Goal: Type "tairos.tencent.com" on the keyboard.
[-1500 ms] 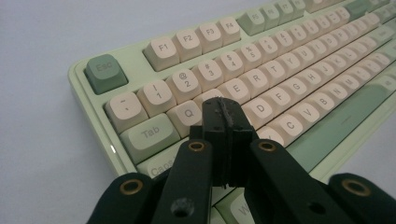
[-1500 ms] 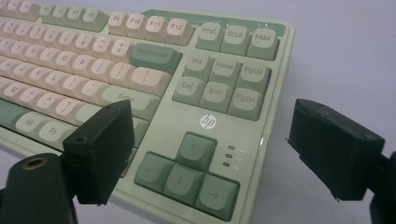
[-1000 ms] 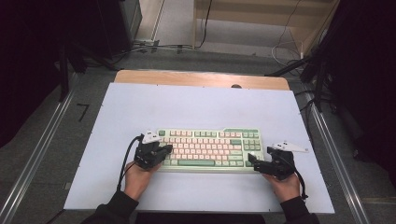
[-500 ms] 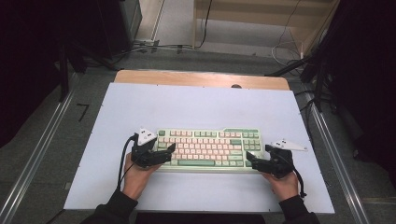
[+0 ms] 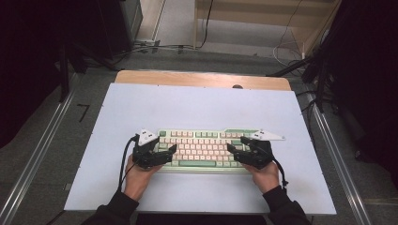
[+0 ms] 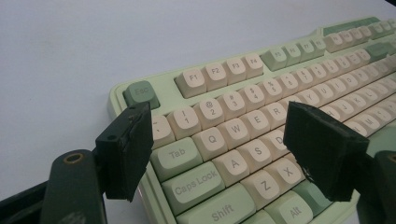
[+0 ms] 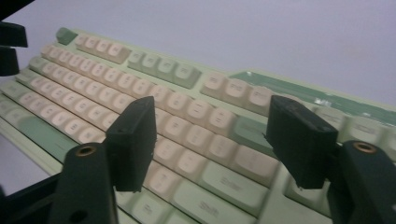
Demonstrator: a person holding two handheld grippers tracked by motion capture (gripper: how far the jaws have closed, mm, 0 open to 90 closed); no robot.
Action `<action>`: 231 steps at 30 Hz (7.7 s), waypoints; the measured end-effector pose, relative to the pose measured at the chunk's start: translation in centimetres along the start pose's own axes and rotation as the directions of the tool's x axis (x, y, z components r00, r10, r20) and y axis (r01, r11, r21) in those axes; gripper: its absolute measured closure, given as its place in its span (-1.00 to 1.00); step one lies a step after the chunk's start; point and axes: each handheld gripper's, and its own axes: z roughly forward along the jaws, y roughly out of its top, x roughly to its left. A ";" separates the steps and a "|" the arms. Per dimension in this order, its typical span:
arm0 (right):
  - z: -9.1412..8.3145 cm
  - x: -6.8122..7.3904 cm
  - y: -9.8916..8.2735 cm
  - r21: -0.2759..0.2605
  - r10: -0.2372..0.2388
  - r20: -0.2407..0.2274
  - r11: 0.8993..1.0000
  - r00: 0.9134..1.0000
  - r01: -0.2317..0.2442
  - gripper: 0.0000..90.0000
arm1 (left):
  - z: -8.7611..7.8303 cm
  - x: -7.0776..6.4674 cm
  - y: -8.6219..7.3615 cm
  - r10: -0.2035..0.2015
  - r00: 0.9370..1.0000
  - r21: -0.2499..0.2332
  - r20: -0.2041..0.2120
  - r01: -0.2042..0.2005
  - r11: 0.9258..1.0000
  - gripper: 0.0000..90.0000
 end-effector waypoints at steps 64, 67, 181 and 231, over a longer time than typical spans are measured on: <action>5.6 4.8 1.3 0.094 -0.063 -0.098 0.993 0.993 0.072 0.94 | 0.2 0.2 -0.1 -0.012 1.000 0.011 0.005 0.012 1.000 -0.42; 5.4 4.7 1.4 0.080 -0.062 -0.102 0.994 0.993 0.070 0.94 | 0.2 0.2 -0.1 -0.013 1.000 0.012 0.005 0.013 1.000 -0.42; 3.6 3.7 2.2 0.062 -0.079 -0.090 0.994 0.993 0.085 -0.39 | 0.0 -1.3 1.5 0.016 0.999 -0.034 0.041 -0.014 0.999 -0.33; 4.6 3.4 1.2 0.107 -0.076 -0.068 0.991 0.995 0.083 0.94 | -0.4 -1.0 0.7 0.001 1.000 -0.023 0.025 -0.001 1.000 -0.38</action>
